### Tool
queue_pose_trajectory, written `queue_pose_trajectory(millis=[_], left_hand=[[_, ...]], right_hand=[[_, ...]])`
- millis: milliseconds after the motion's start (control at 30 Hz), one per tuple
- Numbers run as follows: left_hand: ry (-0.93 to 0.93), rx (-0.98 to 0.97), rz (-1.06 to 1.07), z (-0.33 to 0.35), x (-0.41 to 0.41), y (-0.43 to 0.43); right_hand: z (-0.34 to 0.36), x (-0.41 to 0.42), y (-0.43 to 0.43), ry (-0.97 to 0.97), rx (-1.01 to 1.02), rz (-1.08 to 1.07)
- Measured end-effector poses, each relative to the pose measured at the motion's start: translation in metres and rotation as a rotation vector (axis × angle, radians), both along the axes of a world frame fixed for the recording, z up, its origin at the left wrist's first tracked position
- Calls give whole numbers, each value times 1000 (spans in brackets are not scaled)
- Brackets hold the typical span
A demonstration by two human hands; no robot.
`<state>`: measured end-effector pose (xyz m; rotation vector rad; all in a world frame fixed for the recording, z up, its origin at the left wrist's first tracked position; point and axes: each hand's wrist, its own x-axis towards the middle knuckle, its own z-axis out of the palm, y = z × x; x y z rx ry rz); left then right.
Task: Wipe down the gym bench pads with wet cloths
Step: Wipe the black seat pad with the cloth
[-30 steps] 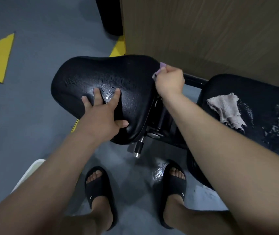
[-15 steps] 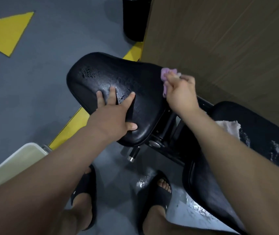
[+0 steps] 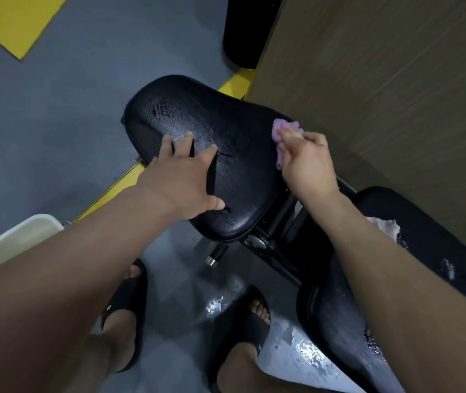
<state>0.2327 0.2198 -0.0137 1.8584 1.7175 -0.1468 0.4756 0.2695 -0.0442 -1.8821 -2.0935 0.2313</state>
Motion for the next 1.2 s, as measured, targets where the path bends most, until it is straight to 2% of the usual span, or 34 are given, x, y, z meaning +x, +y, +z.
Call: queue_pose_trajectory(millis=[67,133,200,267,400,467,567,667,733,933,1033,1133,1200], left_hand=[[18,-25,36,0,-4,3],[15,-72,61,1,-5,5],[-4,-112,77,1,-3,7],[-25,-128,85,1,-1,6],[-36,-124,85,1,-3,5],[-37,-128,79,3,-2,5],[-47,-130,87,4,-1,5],[-38,-105,86,4,0,7],[-41,-92,81,3,0,6],[-64,-91,65,2,-7,5],[-54,-104,67,4,-4,6],[-46,-109,61,4,-3,8],[-50,-105,53,3,-4,7]], right_hand=[[2,-14,-13,22,80,35],[2,-23,-43,67,104,158],[5,-22,-65,0,110,257],[9,-10,-52,-55,149,317],[12,-9,21,-114,38,132],[7,-10,41,-73,26,94],[4,-23,20,29,97,160],[2,-23,-17,-67,34,282],[5,-17,-8,-100,35,320],[14,-45,69,-58,-182,61],[10,-50,45,-23,-86,186],[5,-36,18,-138,-44,361],[7,-29,30,-150,-81,341]])
